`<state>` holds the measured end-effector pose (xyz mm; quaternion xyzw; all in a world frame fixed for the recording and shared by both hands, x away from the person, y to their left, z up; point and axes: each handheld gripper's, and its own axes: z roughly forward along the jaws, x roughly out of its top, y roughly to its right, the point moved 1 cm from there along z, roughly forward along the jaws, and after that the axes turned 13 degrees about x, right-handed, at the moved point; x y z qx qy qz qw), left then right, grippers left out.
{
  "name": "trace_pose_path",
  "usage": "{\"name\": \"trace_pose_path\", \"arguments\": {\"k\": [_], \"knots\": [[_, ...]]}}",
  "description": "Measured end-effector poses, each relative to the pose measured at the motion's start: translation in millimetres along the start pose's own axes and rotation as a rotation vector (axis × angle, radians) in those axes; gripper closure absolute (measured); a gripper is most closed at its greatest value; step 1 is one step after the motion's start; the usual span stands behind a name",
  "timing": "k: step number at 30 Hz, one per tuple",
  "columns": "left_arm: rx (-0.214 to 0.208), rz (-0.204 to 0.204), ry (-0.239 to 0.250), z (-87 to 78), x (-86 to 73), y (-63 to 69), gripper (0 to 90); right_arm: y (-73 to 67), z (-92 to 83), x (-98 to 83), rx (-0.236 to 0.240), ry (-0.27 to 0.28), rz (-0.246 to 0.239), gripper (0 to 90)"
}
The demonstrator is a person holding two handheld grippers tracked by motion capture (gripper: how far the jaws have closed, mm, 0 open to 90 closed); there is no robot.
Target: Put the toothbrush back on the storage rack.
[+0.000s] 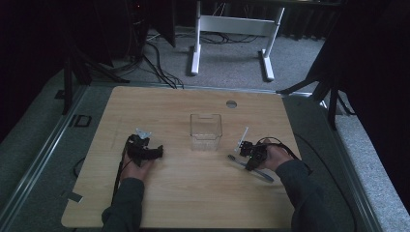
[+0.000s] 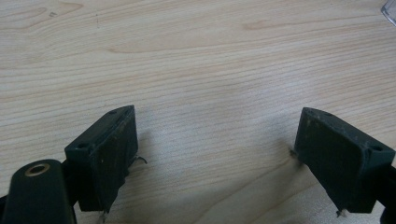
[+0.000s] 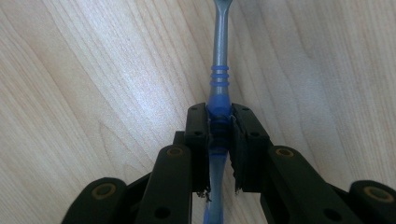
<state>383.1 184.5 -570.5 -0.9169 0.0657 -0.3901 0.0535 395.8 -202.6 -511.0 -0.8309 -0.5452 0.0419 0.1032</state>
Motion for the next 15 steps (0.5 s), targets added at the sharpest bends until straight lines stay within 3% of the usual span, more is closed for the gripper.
{"name": "trace_pose_path", "arguments": {"k": [15], "knots": [[0.000,0.002,0.000,0.0,0.0,-0.1,13.7,-3.6,-18.2,-2.0,-0.011,0.083,-0.002,78.0]]}}
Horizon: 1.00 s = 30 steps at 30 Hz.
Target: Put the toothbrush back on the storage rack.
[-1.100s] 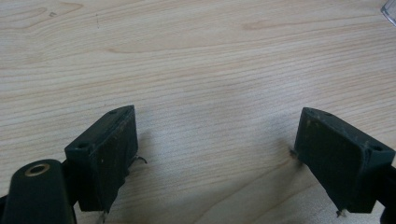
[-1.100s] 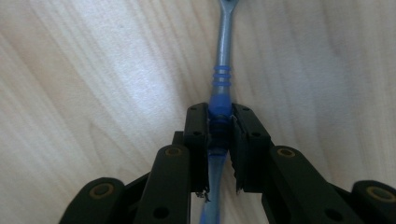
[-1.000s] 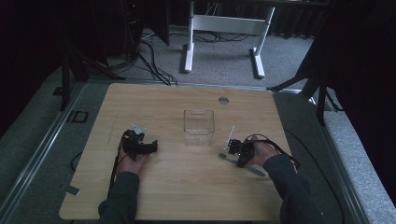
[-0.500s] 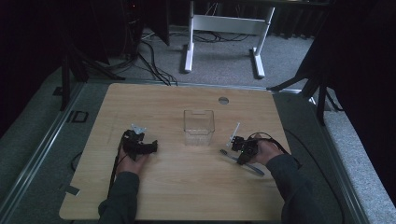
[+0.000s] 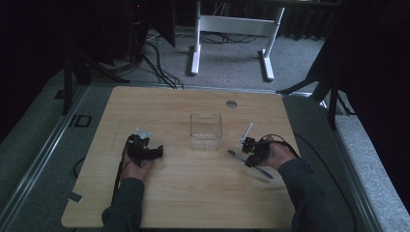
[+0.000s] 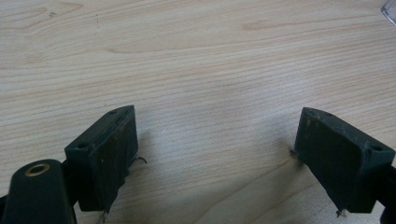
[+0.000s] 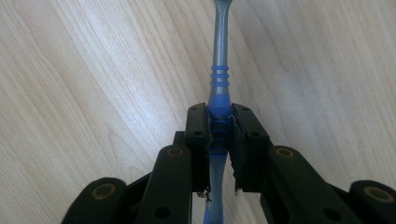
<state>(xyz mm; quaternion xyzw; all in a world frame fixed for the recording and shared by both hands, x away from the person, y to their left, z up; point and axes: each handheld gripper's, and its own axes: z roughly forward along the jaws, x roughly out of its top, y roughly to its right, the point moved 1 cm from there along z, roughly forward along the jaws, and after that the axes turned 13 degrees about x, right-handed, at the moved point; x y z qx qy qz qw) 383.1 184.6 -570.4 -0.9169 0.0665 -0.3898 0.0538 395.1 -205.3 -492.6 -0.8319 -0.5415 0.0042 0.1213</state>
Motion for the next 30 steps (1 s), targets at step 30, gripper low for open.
{"name": "trace_pose_path", "arguments": {"k": [30], "knots": [[0.000,-0.001,0.000,0.0,0.0,0.1,13.7,3.3,-25.7,-4.8,-0.017,0.237,0.039,77.9]]}}
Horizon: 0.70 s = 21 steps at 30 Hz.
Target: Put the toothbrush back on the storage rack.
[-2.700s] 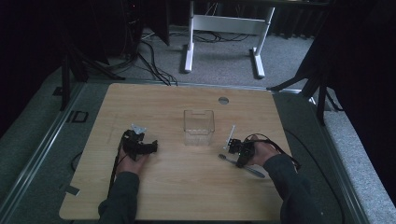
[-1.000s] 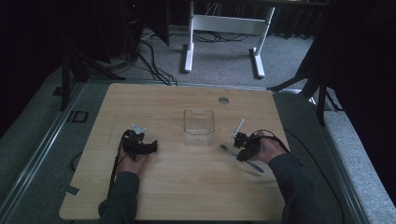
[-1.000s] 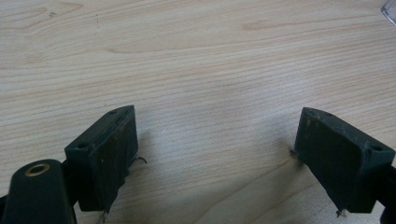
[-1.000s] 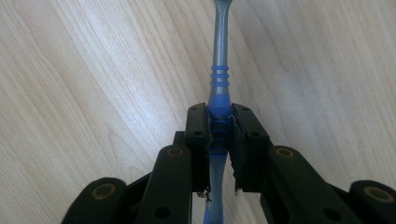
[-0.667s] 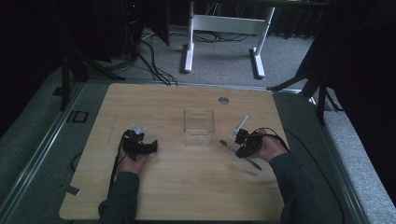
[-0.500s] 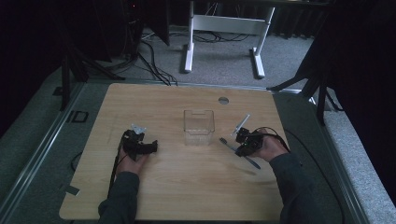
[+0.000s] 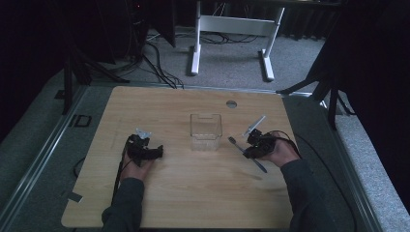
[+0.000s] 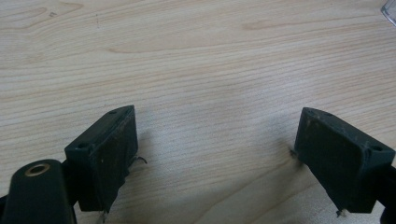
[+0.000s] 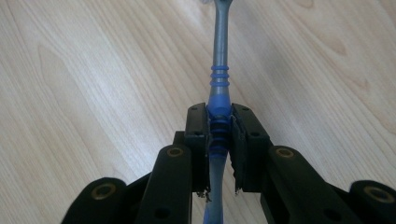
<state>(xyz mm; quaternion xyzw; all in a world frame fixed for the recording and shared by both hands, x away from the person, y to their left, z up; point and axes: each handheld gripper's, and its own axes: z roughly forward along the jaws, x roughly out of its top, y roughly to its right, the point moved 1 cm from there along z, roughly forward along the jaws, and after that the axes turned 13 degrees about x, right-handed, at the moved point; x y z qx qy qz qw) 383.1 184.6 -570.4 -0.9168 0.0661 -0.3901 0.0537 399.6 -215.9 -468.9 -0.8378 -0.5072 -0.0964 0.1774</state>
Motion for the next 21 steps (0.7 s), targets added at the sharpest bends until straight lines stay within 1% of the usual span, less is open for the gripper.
{"name": "trace_pose_path", "arguments": {"k": [5,7,12,14,16,21], "knots": [[0.000,0.000,0.000,0.0,0.0,0.0,13.7,0.6,-3.3,-1.1,-0.001,0.037,0.021,77.9],[0.000,-0.001,0.000,0.0,0.0,0.1,13.7,-0.1,-4.3,-1.1,-0.005,0.046,0.019,77.9],[0.000,0.000,0.000,0.0,0.0,0.0,13.8,-2.4,-8.2,-0.5,-0.011,0.080,0.032,77.9],[0.000,-0.001,0.000,0.0,0.0,0.0,13.7,-2.0,-9.6,-0.6,-0.014,0.094,0.034,77.9],[0.000,-0.002,0.001,0.1,0.0,0.1,13.7,-1.0,-10.9,-1.0,-0.021,0.109,0.049,77.9],[0.000,-0.002,0.001,0.1,0.0,0.1,13.7,1.2,-12.5,-3.6,-0.028,0.144,0.062,77.9]]}}
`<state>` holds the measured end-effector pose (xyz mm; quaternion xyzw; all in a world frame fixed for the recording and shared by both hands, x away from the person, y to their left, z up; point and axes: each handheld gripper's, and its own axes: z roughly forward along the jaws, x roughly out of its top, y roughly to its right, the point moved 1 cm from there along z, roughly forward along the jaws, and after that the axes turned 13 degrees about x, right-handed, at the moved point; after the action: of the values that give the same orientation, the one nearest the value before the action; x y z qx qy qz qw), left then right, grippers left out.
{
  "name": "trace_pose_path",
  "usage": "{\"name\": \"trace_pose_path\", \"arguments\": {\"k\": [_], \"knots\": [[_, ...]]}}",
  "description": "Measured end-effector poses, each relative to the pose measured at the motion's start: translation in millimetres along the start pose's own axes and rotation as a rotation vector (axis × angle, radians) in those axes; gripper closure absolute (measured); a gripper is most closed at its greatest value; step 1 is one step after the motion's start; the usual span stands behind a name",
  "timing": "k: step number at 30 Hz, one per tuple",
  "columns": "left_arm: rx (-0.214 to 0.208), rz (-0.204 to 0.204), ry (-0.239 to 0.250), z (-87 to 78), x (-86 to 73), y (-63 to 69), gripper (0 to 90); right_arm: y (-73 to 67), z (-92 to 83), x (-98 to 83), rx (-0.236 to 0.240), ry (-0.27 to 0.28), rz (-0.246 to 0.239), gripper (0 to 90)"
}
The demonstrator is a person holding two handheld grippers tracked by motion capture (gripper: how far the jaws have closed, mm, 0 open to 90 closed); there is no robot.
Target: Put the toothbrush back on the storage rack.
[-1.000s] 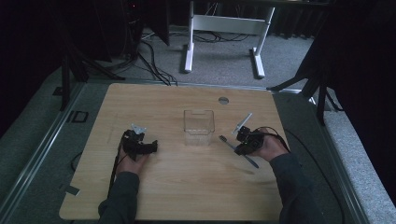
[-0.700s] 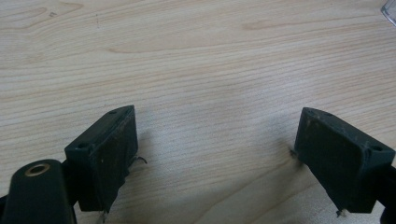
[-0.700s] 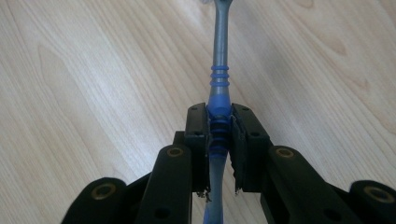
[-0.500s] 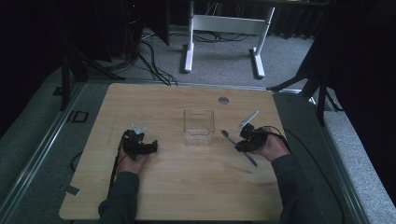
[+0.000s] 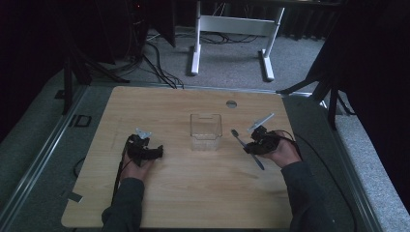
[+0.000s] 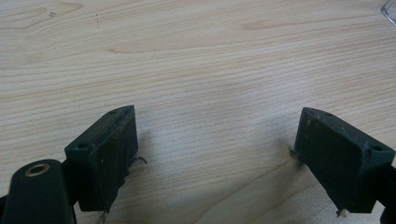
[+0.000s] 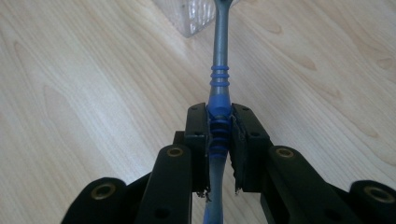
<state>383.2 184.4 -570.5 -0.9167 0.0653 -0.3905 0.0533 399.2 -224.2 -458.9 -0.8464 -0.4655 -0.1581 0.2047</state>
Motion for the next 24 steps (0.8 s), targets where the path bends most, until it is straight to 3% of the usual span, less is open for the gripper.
{"name": "trace_pose_path", "arguments": {"k": [24], "knots": [[0.000,0.001,0.000,0.0,0.0,-0.1,13.7,1.8,-10.2,0.9,-0.028,0.151,0.035,77.9]]}}
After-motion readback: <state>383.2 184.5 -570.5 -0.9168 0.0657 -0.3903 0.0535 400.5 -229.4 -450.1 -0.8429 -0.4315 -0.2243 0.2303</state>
